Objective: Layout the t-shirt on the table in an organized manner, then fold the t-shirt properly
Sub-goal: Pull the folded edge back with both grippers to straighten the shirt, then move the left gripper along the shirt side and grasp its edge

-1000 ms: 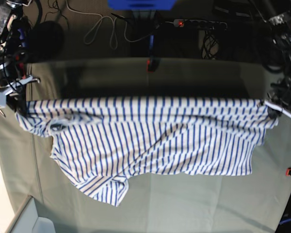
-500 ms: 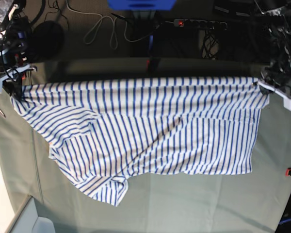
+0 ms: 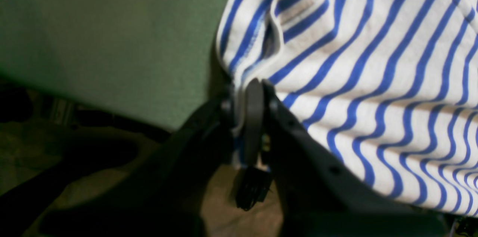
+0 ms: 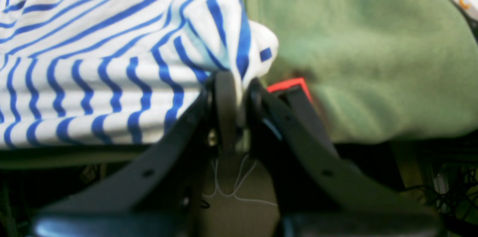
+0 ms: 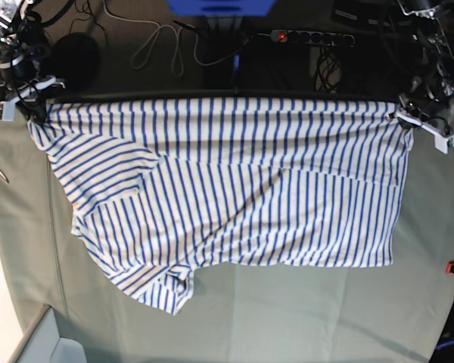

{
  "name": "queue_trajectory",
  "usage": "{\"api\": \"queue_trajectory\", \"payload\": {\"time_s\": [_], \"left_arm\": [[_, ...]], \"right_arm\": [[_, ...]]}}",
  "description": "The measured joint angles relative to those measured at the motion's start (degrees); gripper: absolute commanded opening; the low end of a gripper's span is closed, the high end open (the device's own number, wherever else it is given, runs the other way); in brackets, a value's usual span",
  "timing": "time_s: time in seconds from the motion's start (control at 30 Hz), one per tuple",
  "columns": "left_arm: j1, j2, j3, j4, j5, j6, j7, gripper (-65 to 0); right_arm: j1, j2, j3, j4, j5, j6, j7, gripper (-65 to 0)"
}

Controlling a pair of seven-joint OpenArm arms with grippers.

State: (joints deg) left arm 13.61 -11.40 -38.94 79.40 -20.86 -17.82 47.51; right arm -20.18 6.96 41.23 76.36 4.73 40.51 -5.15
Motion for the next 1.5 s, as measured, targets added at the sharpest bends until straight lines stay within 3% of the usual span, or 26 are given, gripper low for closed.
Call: {"api": "queue_trajectory", "payload": {"time_s": [0.1,0.27,0.4,0.47,0.63,0.7,0.87,0.97,1.07,1.17,1.3,1.37,1.43,1.5], "left_arm": [[0.00,0.02,0.02,0.04,0.02,-0.04,0.24,-64.4],[0.00,0.00,-0.35,0.11,1.36,-9.57,0.24,-64.4],[1.09,-0.02,-0.48,0.66,0.96,-10.34,0.07,-63.4],[2.10,0.13,-1.77,1.75,0.74,-11.02,0.24,-57.7],[3.82,-0.20,-4.07,5.68,1.79,-10.51,0.26,-25.9],[4.17,-0.13,-3.93,7.45,1.57,-10.73,0.31,-16.8],[3.30,0.00,-4.55,12.72,1.09,-10.49,0.13,-13.6],[-3.43,1.31,-5.70,12.68,2.60,-9.75,0.35,-13.6],[-14.99,2.34,-4.74,7.23,4.81,-11.08,-0.57,-13.5],[-26.75,3.28,-1.97,-5.03,14.05,-10.43,-1.36,-13.5],[-36.65,4.00,0.39,-23.54,23.26,-10.36,-12.37,-13.5],[-40.13,3.82,0.37,-32.46,26.14,-8.33,-18.36,-13.5],[-42.88,3.26,0.46,-40.54,27.50,-3.21,-24.24,-13.4],[-44.15,1.75,0.57,-45.77,26.93,-0.72,-28.24,-13.4]], "right_arm": [[0.13,0.00,0.00,0.04,0.00,-0.02,0.02,-58.5],[-1.49,0.44,0.33,1.36,-0.26,-0.02,-0.15,-43.9],[-1.70,0.24,2.71,5.92,0.09,-0.09,0.26,-36.4],[-1.36,0.09,3.45,7.43,0.20,-0.22,0.52,-33.5],[-1.75,-0.48,3.98,9.64,0.00,-0.09,-0.17,-31.9],[-1.44,-0.46,3.76,10.73,0.07,-0.15,0.24,-31.9],[2.69,-0.50,-0.39,11.54,-0.24,-0.13,-0.26,-31.8],[7.04,-0.42,-2.56,11.54,-0.31,-0.26,-0.24,-31.8],[11.26,-0.24,-5.84,9.31,-1.60,-0.59,0.33,-31.8],[16.70,-0.74,-7.28,4.33,-6.47,-0.35,-0.61,-31.7],[23.19,-0.42,-6.78,-2.01,-12.17,-0.52,-0.11,-31.7],[25.22,-0.26,-6.64,-4.66,-13.55,-0.52,-0.24,-31.7],[25.79,-0.28,-6.69,-6.08,-13.53,-0.50,-0.20,-31.7],[25.57,-0.33,-6.69,-6.23,-13.73,-0.48,-0.24,-31.7]]}}
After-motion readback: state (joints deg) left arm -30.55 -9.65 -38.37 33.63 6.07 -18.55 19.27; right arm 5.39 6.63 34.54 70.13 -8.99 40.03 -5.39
